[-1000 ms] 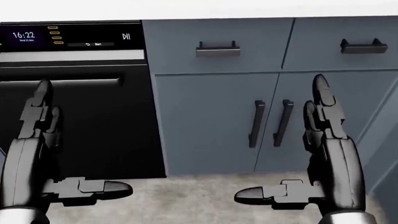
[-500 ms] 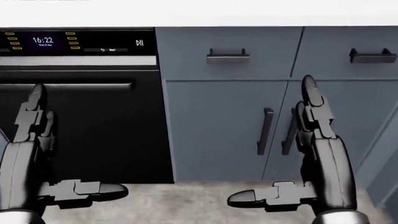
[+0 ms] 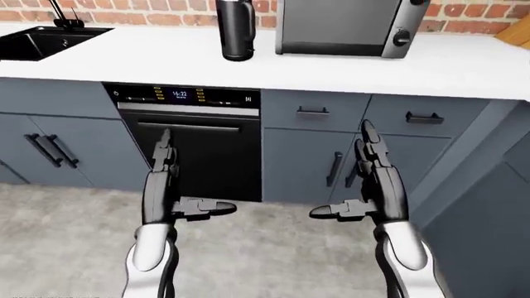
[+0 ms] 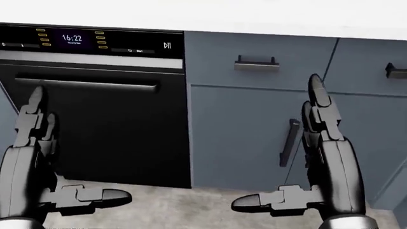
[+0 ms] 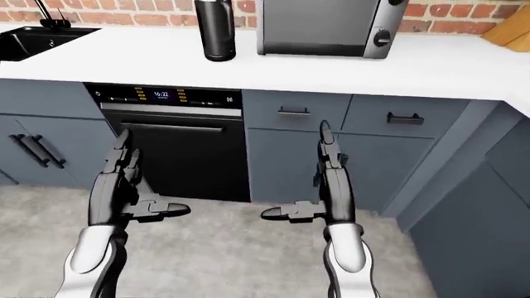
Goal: Press down the lever to turn on the electric kettle.
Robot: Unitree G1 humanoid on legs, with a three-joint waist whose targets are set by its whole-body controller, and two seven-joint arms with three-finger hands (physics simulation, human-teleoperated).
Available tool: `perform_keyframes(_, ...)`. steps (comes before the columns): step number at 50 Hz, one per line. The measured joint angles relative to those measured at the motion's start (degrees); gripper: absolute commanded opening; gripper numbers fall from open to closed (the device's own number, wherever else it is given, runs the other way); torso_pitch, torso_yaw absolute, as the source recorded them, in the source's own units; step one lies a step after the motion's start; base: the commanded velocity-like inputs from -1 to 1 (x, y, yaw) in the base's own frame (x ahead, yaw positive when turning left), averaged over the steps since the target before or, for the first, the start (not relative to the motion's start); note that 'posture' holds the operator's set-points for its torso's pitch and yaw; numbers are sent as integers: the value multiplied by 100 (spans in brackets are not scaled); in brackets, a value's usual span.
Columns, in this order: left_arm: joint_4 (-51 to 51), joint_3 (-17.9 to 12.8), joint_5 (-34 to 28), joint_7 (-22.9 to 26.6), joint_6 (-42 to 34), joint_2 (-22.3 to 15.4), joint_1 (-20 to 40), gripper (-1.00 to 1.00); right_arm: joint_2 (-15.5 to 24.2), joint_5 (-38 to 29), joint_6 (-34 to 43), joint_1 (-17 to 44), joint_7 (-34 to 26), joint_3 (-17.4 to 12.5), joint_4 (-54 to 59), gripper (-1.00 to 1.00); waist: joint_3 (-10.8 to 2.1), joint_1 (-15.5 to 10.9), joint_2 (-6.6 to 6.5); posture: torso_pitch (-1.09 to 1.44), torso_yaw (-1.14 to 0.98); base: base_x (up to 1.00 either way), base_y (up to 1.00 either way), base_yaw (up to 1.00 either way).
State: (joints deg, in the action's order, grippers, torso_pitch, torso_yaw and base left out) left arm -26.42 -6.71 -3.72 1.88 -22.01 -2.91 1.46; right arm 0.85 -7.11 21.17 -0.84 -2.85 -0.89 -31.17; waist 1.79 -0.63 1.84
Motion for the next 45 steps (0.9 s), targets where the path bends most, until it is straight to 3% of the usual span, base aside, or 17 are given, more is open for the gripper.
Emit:
perform_keyframes(2, -10, 5, 4, 1, 12, 19, 25, 100, 21, 1, -20, 16, -2, -9, 3, 100, -51, 38, 163, 0, 0, 0, 0, 18)
perform_keyframes(3, 21, 45, 11, 8, 19, 49, 21, 100, 44, -2, -24, 15, 3, -51, 33, 100, -17, 73, 89, 0, 0, 0, 0, 18)
perform_keyframes(7, 122, 99, 43, 56, -28, 42, -26, 100, 41, -25, 57, -37, 31, -117, 157, 100, -4, 67, 26, 0, 0, 0, 0, 18)
perform_keyframes(12, 31, 42, 33, 31, 21, 25, 26, 100, 37, -20, 22, -3, 16, -65, 63, 100, 33, 56, -307, 0, 0, 0, 0, 18)
perform_keyframes(15, -14, 58, 28, 25, 42, 18, 39, 100, 31, -16, 2, 17, 4, -53, 19, 100, -29, 62, -621, 0, 0, 0, 0, 18)
perform_keyframes(16, 6, 23, 23, 20, 44, -13, 35, 100, -12, -13, -7, 17, -3, -5, 39, 100, 3, 22, -541, 0, 0, 0, 0, 19)
perform_keyframes(19, 89, -41, 2, -8, -21, -1, -41, 100, -16, 12, 20, -38, -51, 88, 141, 100, -9, -29, -510, 0, 0, 0, 0, 18)
perform_keyframes(21, 52, -43, -5, -17, -60, -4, -34, 100, -8, 11, 30, -28, -58, 74, 135, 100, -12, -16, -408, 0, 0, 0, 0, 0)
perform_keyframes(24, -34, -37, 1, -11, -33, -18, 22, 100, -11, 2, -45, 2, -40, 49, 44, 100, 41, -29, -159, 0, 0, 0, 0, 0)
perform_keyframes(26, -119, -40, 8, 3, -114, -34, 72, 100, -25, 12, -66, 14, -29, 49, -37, 100, 8, -64, 63, 0, 0, 0, 0, 0)
perform_keyframes(28, -66, 14, 10, 13, -115, 10, 61, 100, -19, 102, -48, 20, -35, -19, -23, 100, 27, -39, -7, 0, 0, 4, 0, 0)
perform_keyframes(32, 34, 123, 21, 72, -201, 35, -6, 100, 21, 229, 24, -30, -46, -94, 61, 100, 86, 77, -270, 0, 0, 20, 0, 0)
perform_keyframes(35, -132, 78, 7, 73, -192, 8, 59, 100, 22, 274, -11, 7, -55, -80, -35, 100, 66, 75, -547, 0, 0, 20, 0, 0)
perform_keyframes(37, -177, -6, -14, 47, -150, -25, 73, 100, -16, 304, -64, 7, -80, 15, -61, 100, 98, 23, -468, 0, 0, 20, 0, 0)
perform_keyframes(40, -144, -61, -31, 20, -193, -25, 37, 100, -5, 333, -65, -1, -130, 69, -8, 100, 38, 12, -488, 0, 0, 20, 0, 0)
perform_keyframes(45, -143, -49, -24, 22, -127, -20, 8, 100, -4, 315, -84, 23, -111, 36, -85, 100, 51, -31, -164, 0, 0, 20, 0, 0)
